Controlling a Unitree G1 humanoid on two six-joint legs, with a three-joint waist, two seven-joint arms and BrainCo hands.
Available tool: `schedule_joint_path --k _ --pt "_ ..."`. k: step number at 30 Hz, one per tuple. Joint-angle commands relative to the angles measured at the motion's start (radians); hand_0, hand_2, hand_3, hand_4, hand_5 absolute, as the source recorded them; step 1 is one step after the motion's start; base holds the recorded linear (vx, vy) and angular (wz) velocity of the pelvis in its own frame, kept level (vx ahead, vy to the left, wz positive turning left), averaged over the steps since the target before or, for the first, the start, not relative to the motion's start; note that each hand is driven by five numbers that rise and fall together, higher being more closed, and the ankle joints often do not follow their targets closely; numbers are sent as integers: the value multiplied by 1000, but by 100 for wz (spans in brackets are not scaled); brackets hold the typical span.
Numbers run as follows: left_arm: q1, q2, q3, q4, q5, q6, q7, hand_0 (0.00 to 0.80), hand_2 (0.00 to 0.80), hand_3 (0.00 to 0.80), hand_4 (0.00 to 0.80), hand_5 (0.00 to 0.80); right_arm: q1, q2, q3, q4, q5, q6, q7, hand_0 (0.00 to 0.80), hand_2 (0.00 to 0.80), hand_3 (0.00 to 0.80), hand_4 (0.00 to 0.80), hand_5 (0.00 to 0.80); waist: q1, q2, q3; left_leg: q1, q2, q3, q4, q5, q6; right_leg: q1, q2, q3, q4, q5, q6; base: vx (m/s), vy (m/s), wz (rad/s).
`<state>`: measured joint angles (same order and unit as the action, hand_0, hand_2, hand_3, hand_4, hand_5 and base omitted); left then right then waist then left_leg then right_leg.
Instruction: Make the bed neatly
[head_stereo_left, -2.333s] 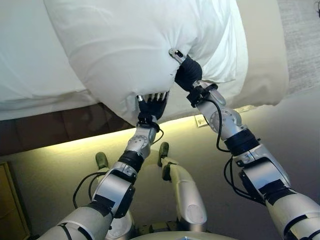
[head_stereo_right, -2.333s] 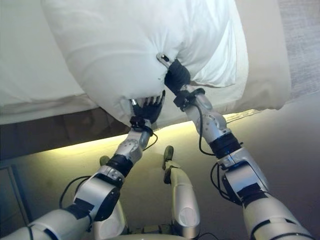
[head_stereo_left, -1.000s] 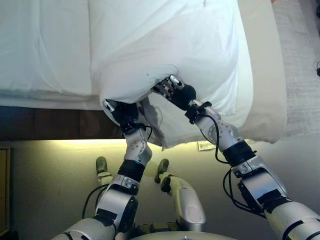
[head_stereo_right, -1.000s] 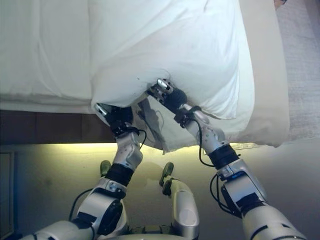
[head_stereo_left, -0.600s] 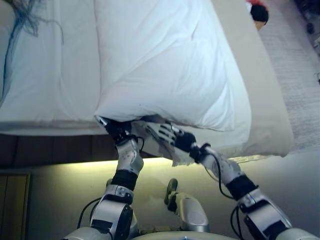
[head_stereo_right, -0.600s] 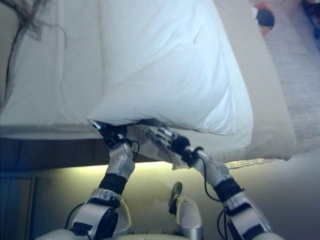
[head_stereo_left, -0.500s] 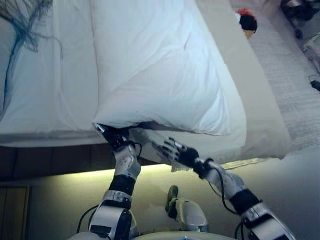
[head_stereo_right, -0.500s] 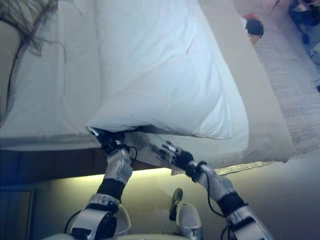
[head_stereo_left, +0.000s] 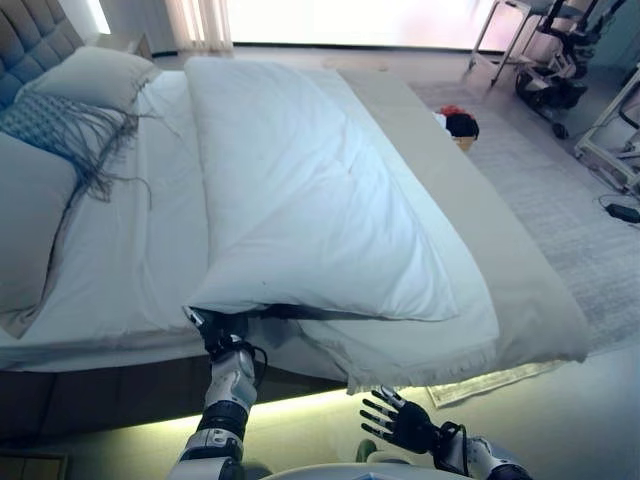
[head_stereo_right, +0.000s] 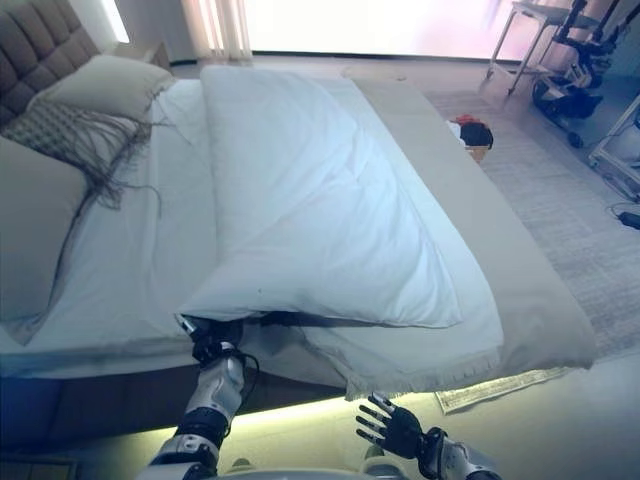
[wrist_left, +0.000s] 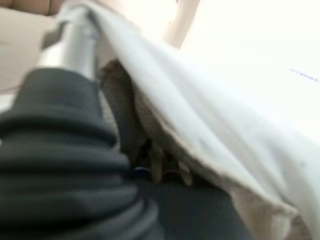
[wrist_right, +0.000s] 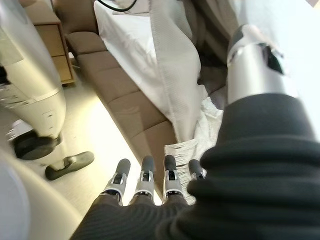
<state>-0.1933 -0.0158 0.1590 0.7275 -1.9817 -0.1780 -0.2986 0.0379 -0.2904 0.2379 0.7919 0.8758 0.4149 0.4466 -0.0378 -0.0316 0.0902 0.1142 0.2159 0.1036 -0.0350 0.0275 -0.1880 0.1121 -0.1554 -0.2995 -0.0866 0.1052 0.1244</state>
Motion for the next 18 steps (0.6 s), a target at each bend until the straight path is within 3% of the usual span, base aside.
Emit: schedule_joint_path --k 1,9,13,18 --pt "-63 210 101 -49 20 -3 -158 0 0 0 0 0 -56 30 -65 45 -9 -42 33 0 0 0 0 0 71 -9 -35 -36 -46 -11 36 -26 49 16 -86 -10 101 -111 37 16 17 6" --pt "35 184 116 -99 230 115 -140 0 0 0 0 0 -81 40 -108 95 -16 -56 -4 0 0 0 0 0 132 2 -53 -18 -52 -38 17 -29 55 49 -83 -50 102 -127 30 9 4 10" --pt "75 226 149 -61 314 148 -180 0 0 0 0 0 -96 31 -137 130 -18 -61 18 0 0 0 0 0 154 7 -58 -7 -51 -37 -8 -18 52 66 -77 -69 81 -120 30 -7 -1 9" --pt "122 307 223 -9 406 245 -256 0 0 0 0 0 -99 13 -162 147 -8 -77 30 0 0 0 0 0 173 17 -67 -9 -49 -39 -31 -2 45 67 -71 -88 66 -117 28 -48 -25 3"
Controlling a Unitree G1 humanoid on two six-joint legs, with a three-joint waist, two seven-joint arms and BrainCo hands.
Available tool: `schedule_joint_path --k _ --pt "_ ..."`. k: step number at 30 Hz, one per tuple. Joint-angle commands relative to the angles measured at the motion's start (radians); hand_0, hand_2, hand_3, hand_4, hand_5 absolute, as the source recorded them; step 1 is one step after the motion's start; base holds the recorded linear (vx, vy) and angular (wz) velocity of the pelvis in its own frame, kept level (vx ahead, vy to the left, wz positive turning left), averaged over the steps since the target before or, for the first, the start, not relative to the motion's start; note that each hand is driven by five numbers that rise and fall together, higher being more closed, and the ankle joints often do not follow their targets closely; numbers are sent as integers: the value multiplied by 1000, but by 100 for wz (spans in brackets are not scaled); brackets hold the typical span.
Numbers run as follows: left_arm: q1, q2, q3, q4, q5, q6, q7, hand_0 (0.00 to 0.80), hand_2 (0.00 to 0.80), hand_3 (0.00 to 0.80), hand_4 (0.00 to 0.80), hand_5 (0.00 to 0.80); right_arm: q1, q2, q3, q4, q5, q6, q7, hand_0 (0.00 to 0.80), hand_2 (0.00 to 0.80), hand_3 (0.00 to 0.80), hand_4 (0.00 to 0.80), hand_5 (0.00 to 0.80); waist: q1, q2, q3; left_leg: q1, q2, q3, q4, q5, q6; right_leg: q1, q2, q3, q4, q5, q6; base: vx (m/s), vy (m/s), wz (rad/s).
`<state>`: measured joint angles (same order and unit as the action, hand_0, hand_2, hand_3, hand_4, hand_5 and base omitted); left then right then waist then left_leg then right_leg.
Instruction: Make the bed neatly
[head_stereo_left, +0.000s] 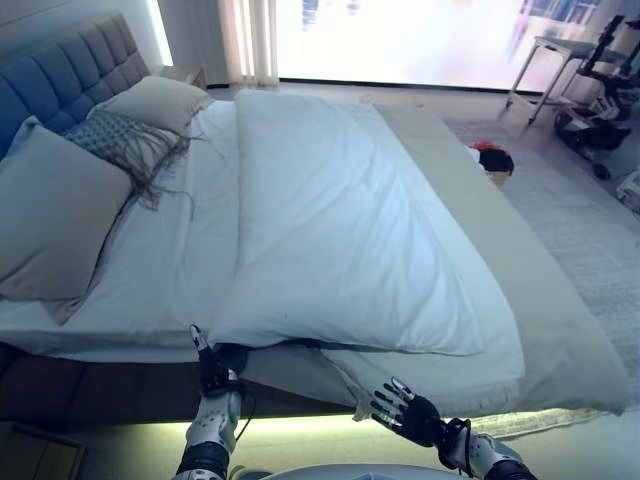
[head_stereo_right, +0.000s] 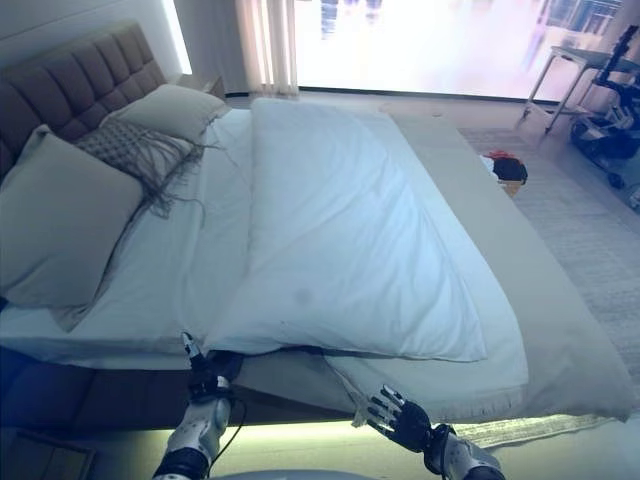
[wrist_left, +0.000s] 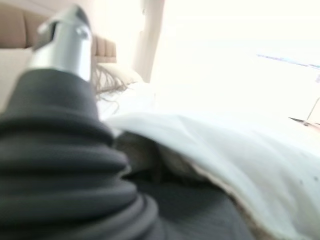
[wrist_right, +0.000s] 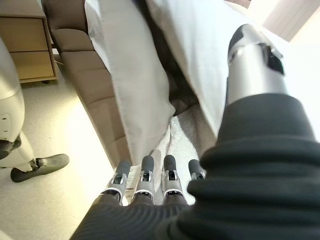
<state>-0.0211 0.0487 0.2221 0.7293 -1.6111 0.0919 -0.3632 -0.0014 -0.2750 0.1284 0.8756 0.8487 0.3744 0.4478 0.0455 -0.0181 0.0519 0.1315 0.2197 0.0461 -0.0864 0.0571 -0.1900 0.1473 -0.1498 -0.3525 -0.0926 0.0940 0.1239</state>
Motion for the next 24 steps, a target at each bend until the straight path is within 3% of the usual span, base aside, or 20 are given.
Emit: schedule_joint_path --k 1,7,11,14,15,17,18,19,21,22,23,24 --pt "-45 259 172 1 42 -5 -202 0 0 0 0 0 -60 -6 -54 65 18 -40 30 0 0 0 0 0 91 7 -29 -30 -53 18 20 -30 46 30 -76 -36 73 -109 26 -71 -43 3" --pt "-30 380 256 95 42 117 -261 0 0 0 0 0 -68 -27 -59 96 12 -73 40 0 0 0 0 0 107 33 -29 -47 -48 7 28 -24 41 29 -70 -57 100 -143 13 -63 -56 3" --pt "-5 415 299 152 36 145 -283 0 0 0 0 0 -88 -43 -59 114 5 -84 24 0 0 0 0 0 131 54 -12 -64 -40 -7 29 -10 25 21 -60 -97 148 -190 -12 -14 -67 5" --pt "8 403 306 171 25 158 -301 0 0 0 0 0 -92 -50 -59 142 -6 -97 6 0 0 0 0 0 147 65 -2 -113 -46 -8 4 36 10 23 -36 -116 135 -199 -31 -48 -65 10" --pt "4 395 299 176 22 165 -311 0 0 0 0 0 -95 -56 -58 155 -2 -105 3 0 0 0 0 0 154 66 5 -148 -46 7 2 56 2 26 -30 -129 125 -198 -34 -146 -59 36" --pt "-29 373 284 195 41 187 -323 0 0 0 0 0 -104 -77 -83 172 30 -114 3 0 0 0 0 0 134 57 18 -179 9 130 33 101 -27 30 -28 -169 128 -217 -40 -154 -53 67" --pt "-38 366 278 207 40 190 -327 0 0 0 0 0 -112 -87 -93 174 40 -113 6 0 0 0 0 0 125 49 24 -181 27 150 70 96 -27 18 -35 -181 136 -213 -43 -172 7 81" --pt "-46 357 269 216 31 180 -332 0 0 0 0 0 -122 -98 -99 170 45 -107 8 0 0 0 0 0 116 40 33 -186 41 143 139 87 -27 0 -48 -179 154 -211 -46 -224 117 65" --pt "-51 328 261 205 -3 146 -313 0 0 0 0 0 -129 -123 -118 162 43 -88 20 0 0 0 0 0 92 29 46 -170 67 78 246 96 -27 -57 -73 -142 216 -211 -56 -187 206 18" --pt "-51 316 264 203 -8 139 -313 0 0 0 0 0 -132 -126 -130 173 28 -88 31 0 0 0 0 0 79 34 49 -144 67 77 230 69 -20 -86 -86 -137 255 -217 -52 -104 219 -8" --pt "-49 309 271 208 2 140 -315 0 0 0 0 0 -128 -119 -148 194 20 -97 38 0 0 0 0 0 66 42 48 -113 61 114 190 31 -9 -99 -97 -145 280 -221 -45 -44 150 -18" --pt "-49 308 272 208 4 140 -315 0 0 0 0 0 -126 -116 -152 199 19 -100 39 0 0 0 0 0 66 43 48 -106 59 123 180 26 -6 -100 -100 -146 285 -222 -42 1 121 -38"
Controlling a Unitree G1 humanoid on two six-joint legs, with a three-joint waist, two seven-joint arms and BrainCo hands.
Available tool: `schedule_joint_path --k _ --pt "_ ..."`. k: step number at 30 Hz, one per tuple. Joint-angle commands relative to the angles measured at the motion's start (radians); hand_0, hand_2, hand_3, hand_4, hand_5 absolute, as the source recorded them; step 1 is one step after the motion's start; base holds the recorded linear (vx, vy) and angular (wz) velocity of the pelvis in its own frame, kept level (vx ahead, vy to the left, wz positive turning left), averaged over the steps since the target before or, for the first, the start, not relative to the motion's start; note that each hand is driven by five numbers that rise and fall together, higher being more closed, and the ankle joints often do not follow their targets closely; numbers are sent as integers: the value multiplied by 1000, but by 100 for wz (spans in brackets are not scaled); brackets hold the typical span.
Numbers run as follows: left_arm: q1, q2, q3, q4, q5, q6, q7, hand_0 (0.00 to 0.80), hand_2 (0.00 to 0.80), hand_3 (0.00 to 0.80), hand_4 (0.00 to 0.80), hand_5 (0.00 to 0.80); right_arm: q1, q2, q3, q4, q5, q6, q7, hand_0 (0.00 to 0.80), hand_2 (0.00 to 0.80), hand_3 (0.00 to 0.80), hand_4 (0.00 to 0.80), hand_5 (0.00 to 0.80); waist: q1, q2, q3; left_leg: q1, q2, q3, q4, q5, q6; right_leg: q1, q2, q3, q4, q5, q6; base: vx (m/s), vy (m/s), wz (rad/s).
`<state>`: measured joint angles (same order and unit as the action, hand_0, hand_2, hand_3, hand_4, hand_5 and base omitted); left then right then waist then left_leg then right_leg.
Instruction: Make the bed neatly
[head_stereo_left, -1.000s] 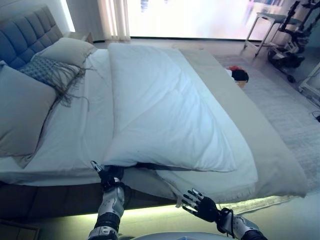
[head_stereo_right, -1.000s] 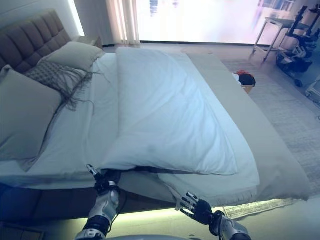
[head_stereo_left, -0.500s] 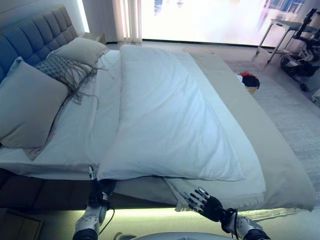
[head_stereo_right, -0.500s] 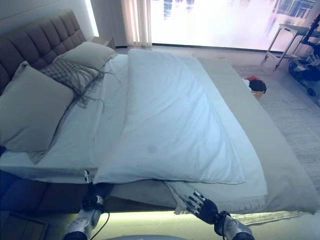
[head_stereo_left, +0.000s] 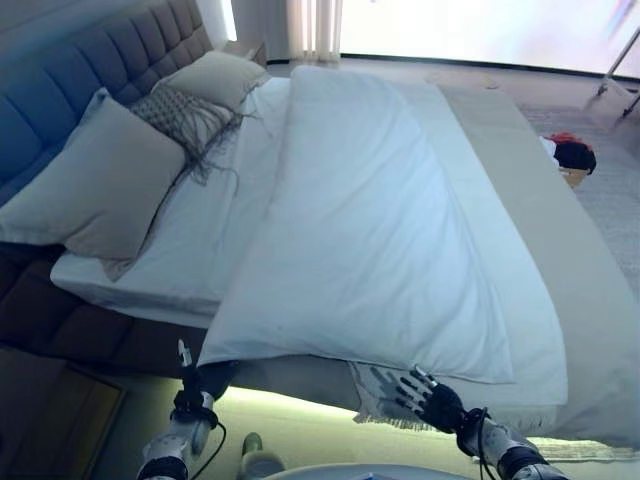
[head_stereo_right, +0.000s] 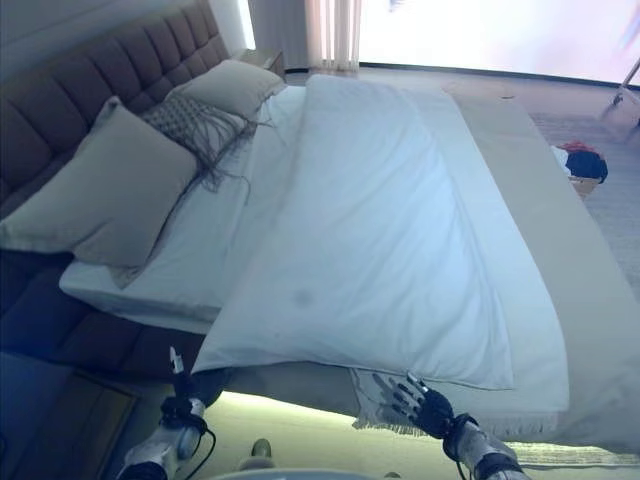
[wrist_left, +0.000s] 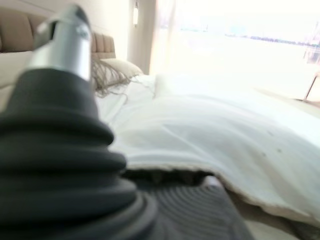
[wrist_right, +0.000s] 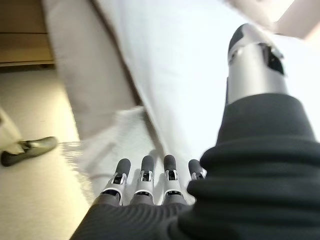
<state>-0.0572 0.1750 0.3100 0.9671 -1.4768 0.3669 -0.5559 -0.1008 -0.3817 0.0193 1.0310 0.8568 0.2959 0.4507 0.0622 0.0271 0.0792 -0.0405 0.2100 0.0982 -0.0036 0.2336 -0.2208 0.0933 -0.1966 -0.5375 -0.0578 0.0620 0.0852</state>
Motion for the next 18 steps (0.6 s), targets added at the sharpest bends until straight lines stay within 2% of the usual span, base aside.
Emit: schedule_joint_path --k 1,3,5,8,12,15,18 --pt "-5 176 182 -28 -125 -130 -128 0 0 0 0 0 -17 4 -61 56 15 -25 27 0 0 0 0 0 48 2 22 80 72 88 77 -155 26 -44 -64 36 256 -185 7 29 79 -41" --pt "14 164 180 -26 -101 -120 -138 0 0 0 0 0 -4 16 -85 67 7 -13 17 0 0 0 0 0 53 7 23 99 76 84 60 -154 21 -28 -75 34 248 -175 19 38 99 0" --pt "33 155 168 -10 -97 -117 -153 0 0 0 0 0 0 19 -95 100 -25 -17 37 0 0 0 0 0 58 15 19 134 73 102 13 -172 15 -1 -85 14 219 -157 36 70 147 43" --pt "49 166 180 12 -119 -116 -149 0 0 0 0 0 -10 17 -86 104 -46 -19 41 0 0 0 0 0 66 20 18 146 65 99 10 -186 13 14 -93 7 207 -152 47 57 163 30" --pt "44 191 215 38 -189 -131 -132 0 0 0 0 0 -24 12 -66 82 -49 -13 27 0 0 0 0 0 67 19 31 132 66 103 39 -204 12 8 -104 8 211 -153 51 -8 137 9" --pt "29 224 249 55 -250 -173 -100 0 0 0 0 0 -25 4 -63 77 -43 -16 29 0 0 0 0 0 66 14 39 116 64 104 59 -222 15 -4 -112 18 210 -145 63 -20 112 2" --pt "26 270 281 81 -296 -180 -93 0 0 0 0 0 -25 -2 -63 88 -48 -24 41 0 0 0 0 0 69 11 49 99 63 101 76 -235 19 -17 -119 27 209 -137 75 -32 76 -1"
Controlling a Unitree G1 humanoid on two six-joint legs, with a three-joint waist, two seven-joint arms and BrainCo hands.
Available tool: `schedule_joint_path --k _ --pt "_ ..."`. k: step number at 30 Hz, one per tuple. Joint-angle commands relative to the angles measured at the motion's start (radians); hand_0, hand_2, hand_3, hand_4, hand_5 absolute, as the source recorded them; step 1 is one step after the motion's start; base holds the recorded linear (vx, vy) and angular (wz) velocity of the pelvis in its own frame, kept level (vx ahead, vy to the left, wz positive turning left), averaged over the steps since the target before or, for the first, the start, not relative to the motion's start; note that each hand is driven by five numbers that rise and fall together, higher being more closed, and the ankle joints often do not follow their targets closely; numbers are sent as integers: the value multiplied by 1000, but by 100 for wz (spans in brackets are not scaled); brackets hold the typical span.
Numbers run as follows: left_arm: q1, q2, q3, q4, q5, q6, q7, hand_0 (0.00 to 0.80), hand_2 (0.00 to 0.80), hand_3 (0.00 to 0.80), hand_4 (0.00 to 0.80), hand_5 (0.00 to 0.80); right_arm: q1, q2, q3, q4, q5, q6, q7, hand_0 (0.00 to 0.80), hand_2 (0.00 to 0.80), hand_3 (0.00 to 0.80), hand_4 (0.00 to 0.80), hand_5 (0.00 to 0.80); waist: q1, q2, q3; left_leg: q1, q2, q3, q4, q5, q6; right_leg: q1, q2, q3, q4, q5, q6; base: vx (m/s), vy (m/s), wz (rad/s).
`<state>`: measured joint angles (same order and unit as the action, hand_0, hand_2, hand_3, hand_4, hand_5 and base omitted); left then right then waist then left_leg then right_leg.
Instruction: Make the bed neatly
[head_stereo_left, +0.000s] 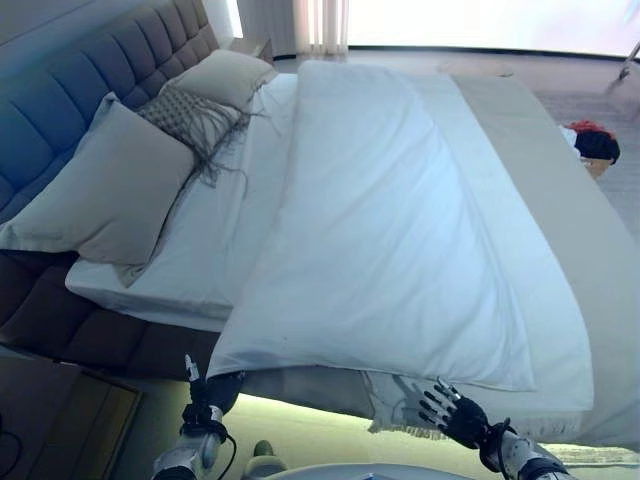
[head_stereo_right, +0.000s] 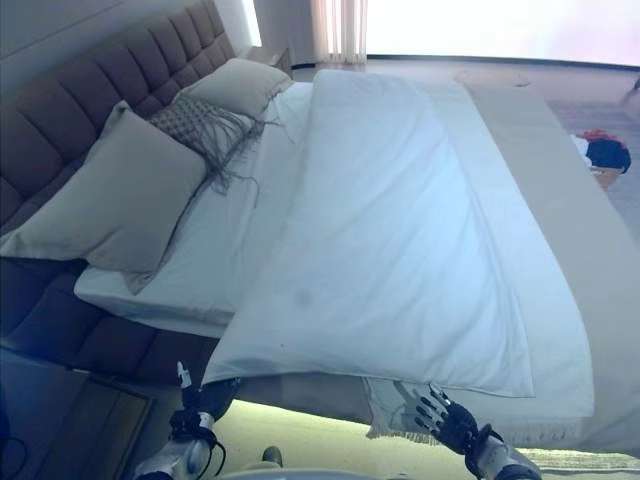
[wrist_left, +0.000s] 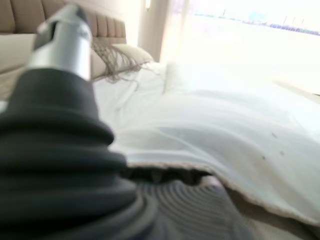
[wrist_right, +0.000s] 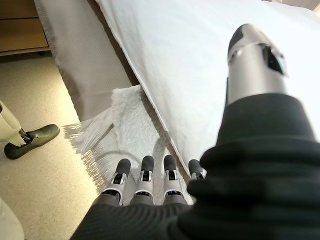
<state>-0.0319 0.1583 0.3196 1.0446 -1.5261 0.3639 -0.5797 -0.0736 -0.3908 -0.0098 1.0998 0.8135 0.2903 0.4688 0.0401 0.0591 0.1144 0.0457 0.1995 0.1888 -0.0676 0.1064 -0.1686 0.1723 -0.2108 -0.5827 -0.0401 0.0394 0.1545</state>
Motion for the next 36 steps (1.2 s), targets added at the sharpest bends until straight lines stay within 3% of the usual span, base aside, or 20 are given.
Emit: schedule_joint_path --k 1,6,14,17,29,36 --pt "0 305 281 11 -254 -183 -62 0 0 0 0 0 -52 4 -32 24 -1 -23 22 0 0 0 0 0 93 -22 20 3 73 7 147 -113 -33 -104 -106 75 191 -110 11 -55 54 0" --pt "-42 384 285 54 -290 -196 -47 0 0 0 0 0 -88 -20 -18 41 28 -45 33 0 0 0 0 0 95 -32 75 -83 75 -1 202 -117 -25 -172 -120 83 201 -79 16 -203 58 1" --pt "-184 433 170 -45 -347 -280 50 0 0 0 0 0 -197 -53 12 15 121 -68 17 0 0 0 0 0 91 -63 218 -289 89 -58 365 -159 -29 -359 -184 153 301 -51 23 -238 38 13" --pt "-210 444 155 -18 -372 -271 32 0 0 0 0 0 -234 -70 18 13 133 -60 23 0 0 0 0 0 86 -72 250 -355 95 -76 414 -172 -28 -431 -204 180 351 -50 26 -162 81 20" --pt "-330 407 52 5 -444 -296 60 0 0 0 0 0 -371 -184 39 8 141 -21 66 0 0 0 0 0 61 -117 324 -623 98 -156 625 -245 -29 -747 -271 327 579 -85 53 -108 155 10" --pt "-360 396 12 -15 -446 -277 87 0 0 0 0 0 -413 -244 47 -15 163 -11 79 0 0 0 0 0 55 -121 339 -743 91 -183 706 -276 -31 -871 -278 367 629 -84 62 -81 137 2"
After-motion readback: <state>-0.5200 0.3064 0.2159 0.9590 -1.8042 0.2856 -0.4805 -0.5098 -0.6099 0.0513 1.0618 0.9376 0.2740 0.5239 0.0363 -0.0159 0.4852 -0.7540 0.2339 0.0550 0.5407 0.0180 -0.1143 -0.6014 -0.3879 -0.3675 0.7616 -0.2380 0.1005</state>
